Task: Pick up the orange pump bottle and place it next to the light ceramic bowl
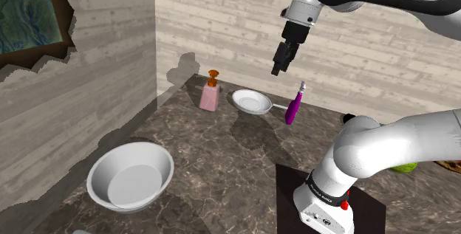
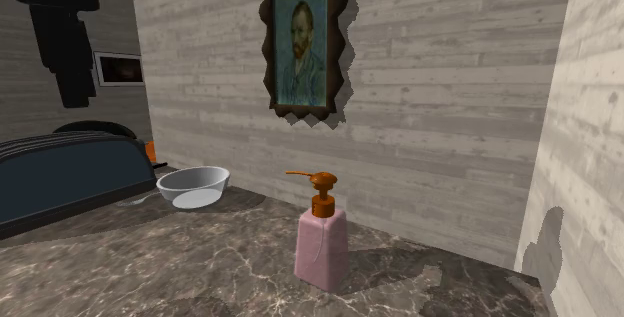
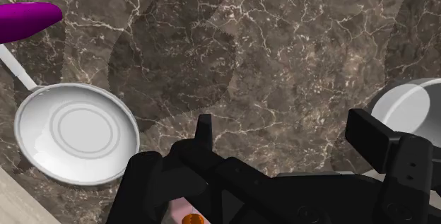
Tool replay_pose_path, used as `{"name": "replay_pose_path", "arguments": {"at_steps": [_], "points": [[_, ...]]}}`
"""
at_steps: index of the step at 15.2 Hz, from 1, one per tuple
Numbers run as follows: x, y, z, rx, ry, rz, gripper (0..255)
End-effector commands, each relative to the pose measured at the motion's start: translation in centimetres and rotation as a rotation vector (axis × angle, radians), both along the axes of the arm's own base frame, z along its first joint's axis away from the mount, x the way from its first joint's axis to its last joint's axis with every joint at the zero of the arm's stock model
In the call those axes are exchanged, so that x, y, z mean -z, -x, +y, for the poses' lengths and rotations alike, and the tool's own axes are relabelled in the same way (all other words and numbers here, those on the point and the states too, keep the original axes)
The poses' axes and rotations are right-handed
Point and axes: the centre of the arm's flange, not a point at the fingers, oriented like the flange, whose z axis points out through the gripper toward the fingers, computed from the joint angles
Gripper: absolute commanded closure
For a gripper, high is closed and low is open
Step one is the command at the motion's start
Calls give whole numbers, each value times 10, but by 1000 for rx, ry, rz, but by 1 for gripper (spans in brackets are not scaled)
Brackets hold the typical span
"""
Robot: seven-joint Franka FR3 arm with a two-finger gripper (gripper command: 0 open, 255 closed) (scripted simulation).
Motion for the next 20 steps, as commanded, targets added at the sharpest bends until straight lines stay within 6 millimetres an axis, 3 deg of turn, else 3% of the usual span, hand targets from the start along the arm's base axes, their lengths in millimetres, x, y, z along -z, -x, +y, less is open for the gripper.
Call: {"name": "replay_pose_path", "arguments": {"at_steps": [1, 20], "points": [[0, 0, 0, 0, 0, 0, 0], [96, -225, -38, 94, -47, -23, 0]]}}
